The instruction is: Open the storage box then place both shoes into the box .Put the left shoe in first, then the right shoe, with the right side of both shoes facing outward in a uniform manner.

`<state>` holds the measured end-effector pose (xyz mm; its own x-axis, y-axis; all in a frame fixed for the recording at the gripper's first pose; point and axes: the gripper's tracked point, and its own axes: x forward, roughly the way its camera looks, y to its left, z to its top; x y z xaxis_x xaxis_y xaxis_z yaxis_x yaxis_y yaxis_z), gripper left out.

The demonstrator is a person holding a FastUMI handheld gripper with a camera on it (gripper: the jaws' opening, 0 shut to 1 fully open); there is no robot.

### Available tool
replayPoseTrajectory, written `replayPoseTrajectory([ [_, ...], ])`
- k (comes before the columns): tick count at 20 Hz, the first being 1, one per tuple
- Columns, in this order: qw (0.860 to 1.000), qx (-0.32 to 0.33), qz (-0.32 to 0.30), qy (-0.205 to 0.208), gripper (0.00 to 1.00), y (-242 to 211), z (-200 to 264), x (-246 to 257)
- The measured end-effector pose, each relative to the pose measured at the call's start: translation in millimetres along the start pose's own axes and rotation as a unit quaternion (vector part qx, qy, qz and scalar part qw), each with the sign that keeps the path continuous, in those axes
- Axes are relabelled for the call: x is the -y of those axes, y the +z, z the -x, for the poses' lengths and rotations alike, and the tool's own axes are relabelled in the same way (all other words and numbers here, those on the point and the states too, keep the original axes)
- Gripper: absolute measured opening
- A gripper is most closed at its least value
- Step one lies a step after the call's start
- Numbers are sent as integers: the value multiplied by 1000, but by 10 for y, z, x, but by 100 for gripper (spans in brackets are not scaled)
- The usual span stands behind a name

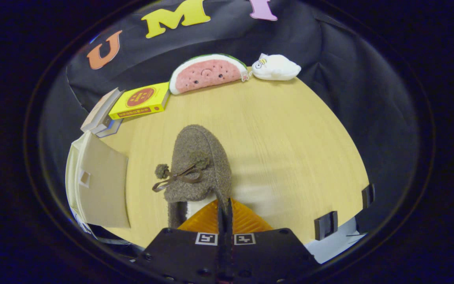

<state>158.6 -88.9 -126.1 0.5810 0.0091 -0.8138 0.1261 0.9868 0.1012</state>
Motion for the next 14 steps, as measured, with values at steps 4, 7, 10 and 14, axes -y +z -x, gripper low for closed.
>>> replayPoseTrajectory([
  [4, 999, 38, 2, 12, 0, 134, 478, -274],
  [7, 997, 66, 8, 24, 0, 235, 791, -571],
  [10, 996, 84, 17, 39, 0, 281, 1031, -948],
  [14, 992, 98, 37, 63, 0, 278, 1187, -1560],
])
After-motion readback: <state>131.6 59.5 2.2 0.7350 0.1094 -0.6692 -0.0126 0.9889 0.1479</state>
